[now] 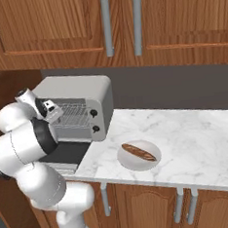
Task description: Pull the toaster oven rack outwards. Pick up the baguette from the plate and place it on the toaster oven rack. Close the toaster oven door fully and set the temperature to the lowest setting.
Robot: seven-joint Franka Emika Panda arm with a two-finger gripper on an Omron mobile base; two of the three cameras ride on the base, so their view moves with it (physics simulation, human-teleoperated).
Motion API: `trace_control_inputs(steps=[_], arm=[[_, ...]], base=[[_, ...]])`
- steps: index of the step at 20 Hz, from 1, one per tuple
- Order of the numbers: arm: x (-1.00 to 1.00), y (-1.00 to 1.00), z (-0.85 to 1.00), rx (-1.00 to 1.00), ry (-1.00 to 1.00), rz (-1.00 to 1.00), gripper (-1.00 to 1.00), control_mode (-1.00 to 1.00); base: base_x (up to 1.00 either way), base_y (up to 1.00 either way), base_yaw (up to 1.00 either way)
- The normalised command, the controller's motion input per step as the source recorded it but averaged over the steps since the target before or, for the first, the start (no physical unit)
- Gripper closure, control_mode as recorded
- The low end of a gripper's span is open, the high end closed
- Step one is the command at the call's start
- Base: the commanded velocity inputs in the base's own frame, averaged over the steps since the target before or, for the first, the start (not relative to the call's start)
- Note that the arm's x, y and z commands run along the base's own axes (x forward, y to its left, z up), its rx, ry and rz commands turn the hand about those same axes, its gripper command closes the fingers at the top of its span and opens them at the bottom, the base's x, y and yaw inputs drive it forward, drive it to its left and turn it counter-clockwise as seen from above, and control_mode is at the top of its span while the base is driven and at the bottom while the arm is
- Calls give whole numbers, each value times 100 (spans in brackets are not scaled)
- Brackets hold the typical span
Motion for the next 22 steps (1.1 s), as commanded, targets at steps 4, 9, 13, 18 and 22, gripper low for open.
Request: trace_control_inputs(steps=[4, 9, 13, 18, 22], arm=[[-100, 0, -44, 2, 23, 0, 100, -100], [-100, 0, -49, 2, 17, 0, 100, -100], [-100, 0, -48, 3, 17, 0, 100, -100], [-42, 0, -22, 1, 15, 0, -100, -100], [-34, -17, 69, 1, -7, 0, -100, -100]], base=[[0, 0, 0], [0, 0, 0], [0, 0, 0], [0, 0, 0], [0, 0, 0]])
